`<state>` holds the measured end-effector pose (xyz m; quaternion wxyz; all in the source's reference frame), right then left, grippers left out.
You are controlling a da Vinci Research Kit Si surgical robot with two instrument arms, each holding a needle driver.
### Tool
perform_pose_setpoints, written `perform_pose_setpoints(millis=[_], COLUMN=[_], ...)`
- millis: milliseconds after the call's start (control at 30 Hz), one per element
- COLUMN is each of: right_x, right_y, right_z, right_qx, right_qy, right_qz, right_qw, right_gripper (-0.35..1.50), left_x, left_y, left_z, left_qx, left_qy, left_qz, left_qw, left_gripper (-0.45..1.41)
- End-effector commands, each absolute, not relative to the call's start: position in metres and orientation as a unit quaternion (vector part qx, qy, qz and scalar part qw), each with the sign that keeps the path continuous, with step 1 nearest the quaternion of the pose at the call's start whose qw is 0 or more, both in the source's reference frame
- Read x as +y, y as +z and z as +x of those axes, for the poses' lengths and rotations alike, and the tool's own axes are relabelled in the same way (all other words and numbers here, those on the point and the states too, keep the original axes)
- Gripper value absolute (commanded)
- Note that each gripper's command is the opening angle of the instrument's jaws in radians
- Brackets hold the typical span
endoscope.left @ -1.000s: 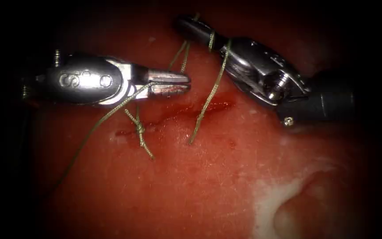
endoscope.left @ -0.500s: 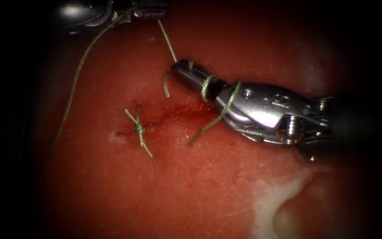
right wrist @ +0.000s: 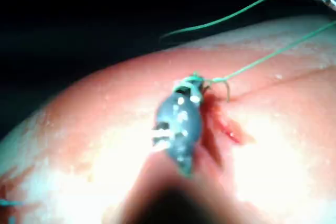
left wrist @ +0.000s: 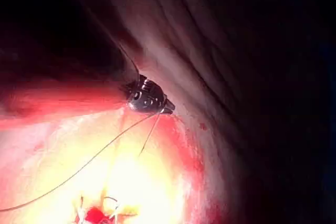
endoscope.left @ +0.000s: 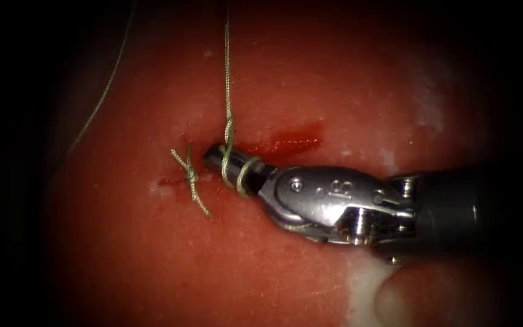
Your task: Wound Closure
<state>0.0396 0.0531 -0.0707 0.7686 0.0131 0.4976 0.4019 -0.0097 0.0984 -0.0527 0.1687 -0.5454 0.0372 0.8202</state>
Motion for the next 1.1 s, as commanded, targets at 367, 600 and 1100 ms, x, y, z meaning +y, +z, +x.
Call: perform_pose_setpoints(millis=[367,600,1100], right_x=[0.0509,0.0498,0.0476], right_y=[-0.0665,-0.0686,-0.0730], right_z=[0.0387,0.0378,0.0393], right_qx=[0.481,0.476,0.402], right_qy=[0.386,0.395,0.475], right_qz=[0.017,0.016,-0.010], right_qw=[0.787,0.786,0.783], right_gripper=[-0.35,-0.35,-0.35], left_x=[0.1015,0.1059,0.1083], left_y=[-0.0518,-0.0526,-0.0535], left_z=[-0.0098,-0.0081,-0.0084], left_qx=[0.052,0.065,0.073], left_qy=[0.830,0.835,0.838], left_qz=[-0.531,-0.519,-0.515], left_qw=[0.166,0.171,0.163], left_gripper=[-0.35,-0.35,-0.35])
